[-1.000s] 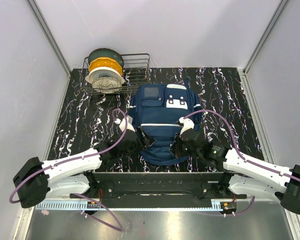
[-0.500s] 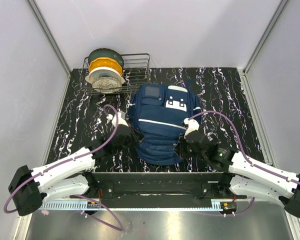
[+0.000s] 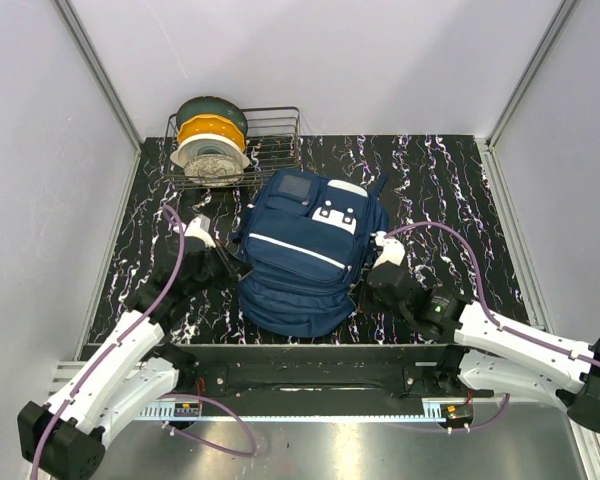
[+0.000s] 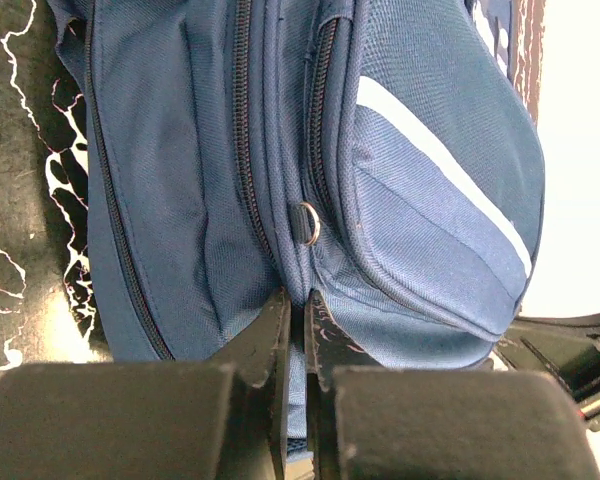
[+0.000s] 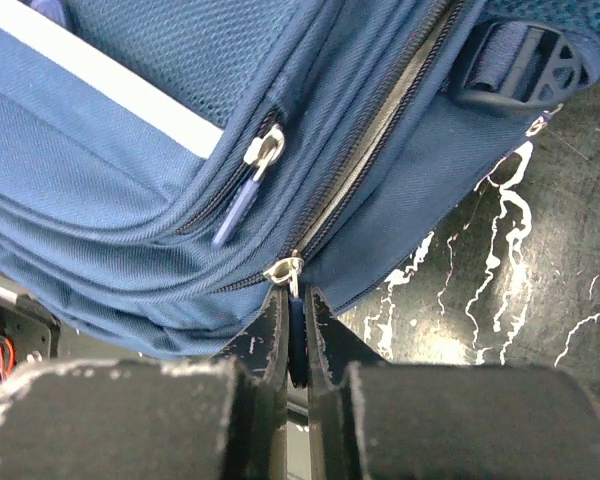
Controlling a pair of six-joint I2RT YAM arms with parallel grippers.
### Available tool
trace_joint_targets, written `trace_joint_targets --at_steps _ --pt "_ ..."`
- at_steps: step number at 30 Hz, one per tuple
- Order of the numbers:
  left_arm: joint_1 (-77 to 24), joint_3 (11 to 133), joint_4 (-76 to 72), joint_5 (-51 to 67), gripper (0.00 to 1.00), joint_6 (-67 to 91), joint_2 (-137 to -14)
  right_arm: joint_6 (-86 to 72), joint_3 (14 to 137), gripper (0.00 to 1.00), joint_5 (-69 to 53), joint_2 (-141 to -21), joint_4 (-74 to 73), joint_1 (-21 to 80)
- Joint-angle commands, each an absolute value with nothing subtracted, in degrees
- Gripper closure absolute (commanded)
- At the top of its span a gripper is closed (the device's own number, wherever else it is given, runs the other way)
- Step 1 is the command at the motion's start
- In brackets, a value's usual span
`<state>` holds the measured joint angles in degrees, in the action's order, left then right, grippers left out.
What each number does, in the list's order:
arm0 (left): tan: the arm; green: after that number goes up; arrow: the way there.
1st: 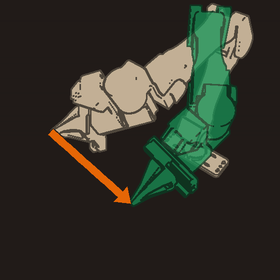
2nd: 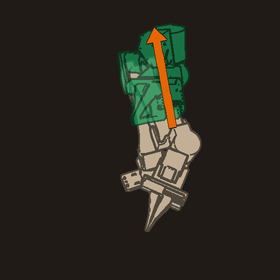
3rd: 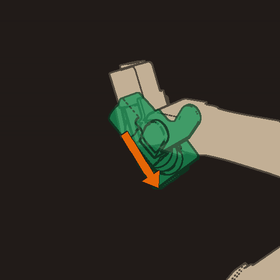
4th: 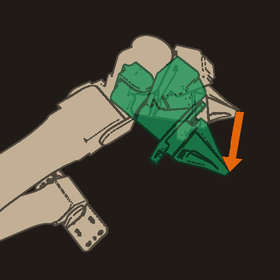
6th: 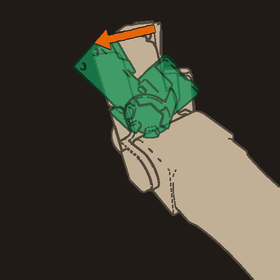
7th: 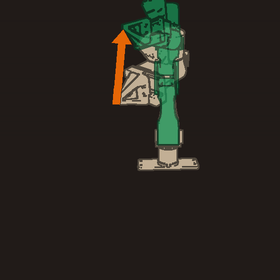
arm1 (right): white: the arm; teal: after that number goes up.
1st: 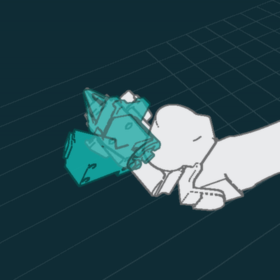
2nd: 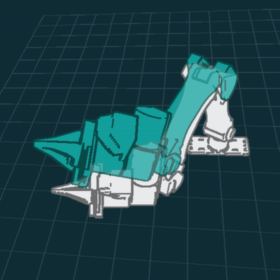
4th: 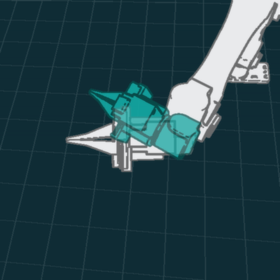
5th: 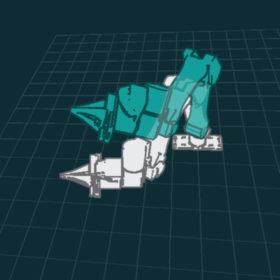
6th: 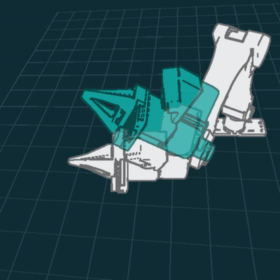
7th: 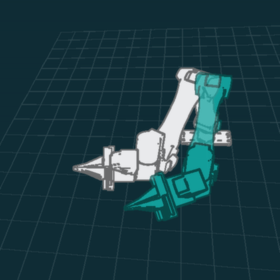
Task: Pack the student bag
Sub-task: Zip the student bag at the center of the board.
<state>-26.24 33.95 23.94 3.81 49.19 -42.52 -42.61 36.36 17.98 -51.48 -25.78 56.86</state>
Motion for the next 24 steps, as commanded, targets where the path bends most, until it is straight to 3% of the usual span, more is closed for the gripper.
trace_joint_targets --at_steps 1,5,11,12,13,15,16,19,24 --pt "-18.9 35.7 23.0 3.8 1.0 41.5 -40.8 -47.0 36.7 1.0 32.9 -52.6 -34.6 53.6" --pt "-17.8 35.5 23.1 6.8 1.0 40.9 -41.0 -44.5 35.8 1.0 32.7 -51.0 -30.1 47.7" --pt "-17.4 35.4 22.8 8.3 0.98 40.5 -41.5 -31.9 31.3 1.0 16.9 -47.5 -12.4 45.1" --pt "-17.5 35.7 22.4 9.2 0.86 40.3 -41.7 -30.1 32.2 1.0 12.2 -48.9 -11.8 45.0" --pt "-17.5 35.8 21.9 10.7 0.54 40.8 -42.0 -29.8 32.8 1.0 10.8 -49.8 -11.8 45.0" --pt "-17.6 34.8 19.8 13.9 0.28 43.0 -41.4 -29.8 34.4 1.0 7.5 -52.8 -12.0 45.0" --pt "-17.7 34.0 19.2 14.5 0.2 45.8 -40.7 -30.1 34.7 1.0 6.8 -53.6 -11.8 45.0" --pt "-18.3 31.1 20.9 12.9 0.07 50.3 -35.8 -31.2 34.8 1.0 4.6 -55.2 -10.5 45.1" --pt "-22.8 26.0 26.6 6.0 0.05 60.4 -24.4 -31.5 34.8 1.0 4.3 -54.5 -10.5 45.1"
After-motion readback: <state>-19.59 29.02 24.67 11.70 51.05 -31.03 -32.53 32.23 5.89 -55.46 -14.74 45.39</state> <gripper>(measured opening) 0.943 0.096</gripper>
